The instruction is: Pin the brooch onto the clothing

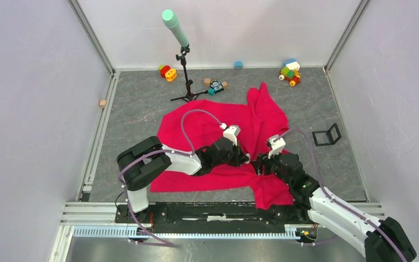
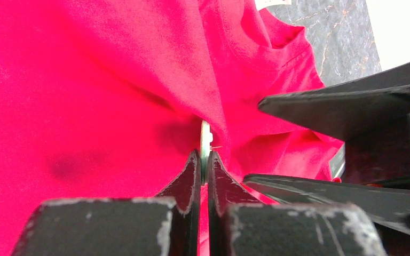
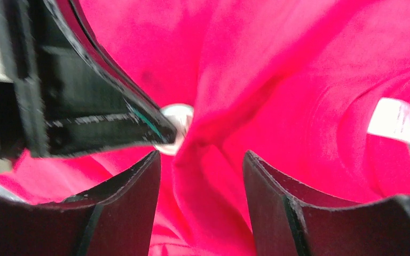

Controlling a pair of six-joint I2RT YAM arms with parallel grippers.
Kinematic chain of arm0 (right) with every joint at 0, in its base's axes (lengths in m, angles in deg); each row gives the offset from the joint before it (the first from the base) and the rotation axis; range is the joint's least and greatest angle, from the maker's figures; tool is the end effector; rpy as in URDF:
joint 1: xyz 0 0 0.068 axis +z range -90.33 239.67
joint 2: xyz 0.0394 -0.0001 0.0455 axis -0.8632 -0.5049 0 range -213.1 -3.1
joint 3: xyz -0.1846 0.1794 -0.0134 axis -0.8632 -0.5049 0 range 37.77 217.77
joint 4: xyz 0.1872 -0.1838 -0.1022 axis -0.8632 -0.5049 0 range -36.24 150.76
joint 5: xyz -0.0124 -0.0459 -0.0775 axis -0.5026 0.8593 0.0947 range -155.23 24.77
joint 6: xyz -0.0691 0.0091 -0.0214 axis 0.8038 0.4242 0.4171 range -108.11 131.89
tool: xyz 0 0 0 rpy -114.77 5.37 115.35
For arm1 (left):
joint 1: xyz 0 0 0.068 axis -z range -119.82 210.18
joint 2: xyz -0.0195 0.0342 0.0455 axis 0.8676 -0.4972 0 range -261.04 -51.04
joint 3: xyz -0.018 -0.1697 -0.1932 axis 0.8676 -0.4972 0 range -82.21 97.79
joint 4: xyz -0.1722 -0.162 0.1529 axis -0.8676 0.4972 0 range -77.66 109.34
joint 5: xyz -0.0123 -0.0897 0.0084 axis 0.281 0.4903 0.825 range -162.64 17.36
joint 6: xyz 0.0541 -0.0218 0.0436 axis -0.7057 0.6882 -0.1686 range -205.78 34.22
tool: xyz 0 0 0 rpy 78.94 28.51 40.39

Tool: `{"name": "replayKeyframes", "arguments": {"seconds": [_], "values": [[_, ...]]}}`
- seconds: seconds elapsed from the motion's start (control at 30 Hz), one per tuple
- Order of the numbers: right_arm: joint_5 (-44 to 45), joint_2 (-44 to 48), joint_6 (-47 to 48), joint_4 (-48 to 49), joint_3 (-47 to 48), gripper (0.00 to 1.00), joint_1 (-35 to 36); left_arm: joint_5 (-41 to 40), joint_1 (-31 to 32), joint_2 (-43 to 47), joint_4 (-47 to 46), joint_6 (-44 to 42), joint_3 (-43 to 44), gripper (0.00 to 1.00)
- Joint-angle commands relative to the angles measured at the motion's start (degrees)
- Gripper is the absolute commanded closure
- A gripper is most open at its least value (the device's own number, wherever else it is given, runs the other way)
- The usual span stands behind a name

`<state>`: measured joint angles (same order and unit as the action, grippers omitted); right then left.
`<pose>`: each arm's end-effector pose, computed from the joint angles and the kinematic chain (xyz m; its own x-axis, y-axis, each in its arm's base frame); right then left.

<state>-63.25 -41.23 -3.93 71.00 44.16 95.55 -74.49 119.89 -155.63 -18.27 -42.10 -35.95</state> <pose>0.1696 0.1202 0.1285 -0.4383 0.0193 -0.8986 -0.4575 0.8558 0.2415 0.1997 -0.3379 0.0962 -0.7558 -0.0749 -0.6505 0.4516 0.6598 -0.6006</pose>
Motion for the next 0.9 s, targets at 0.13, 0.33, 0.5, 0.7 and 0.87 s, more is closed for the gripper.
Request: {"name": "replayKeyframes", "arguments": {"seconds": [0.13, 0.33, 0.5, 0.7, 0.87], "values": [[-3.4, -4.01, 0.32, 8.88, -4.05, 0.39, -0.02, -1.86, -0.13, 1.7, 2.54, 1.48, 1.52, 0.98], [-4.24, -7.92, 0.0, 14.31, -4.72, 0.44, -0.06, -1.94, -0.16, 1.18, 4.35, 1.67, 2.58, 0.98], [-4.52, -11.53, 0.68, 17.06, -4.72, 0.46, -0.07, -2.75, -0.11, 1.32, 5.82, 1.74, 3.05, 0.98], [-4.26, -15.12, 1.28, 18.69, -4.62, 0.5, -0.02, -3.29, -0.12, 1.24, 6.87, 1.67, 3.55, 0.98], [-4.74, -17.96, 1.39, 20.46, -4.9, 0.53, 0.06, -3.41, -0.14, 0.97, 7.47, 1.67, 4.1, 0.98]]}}
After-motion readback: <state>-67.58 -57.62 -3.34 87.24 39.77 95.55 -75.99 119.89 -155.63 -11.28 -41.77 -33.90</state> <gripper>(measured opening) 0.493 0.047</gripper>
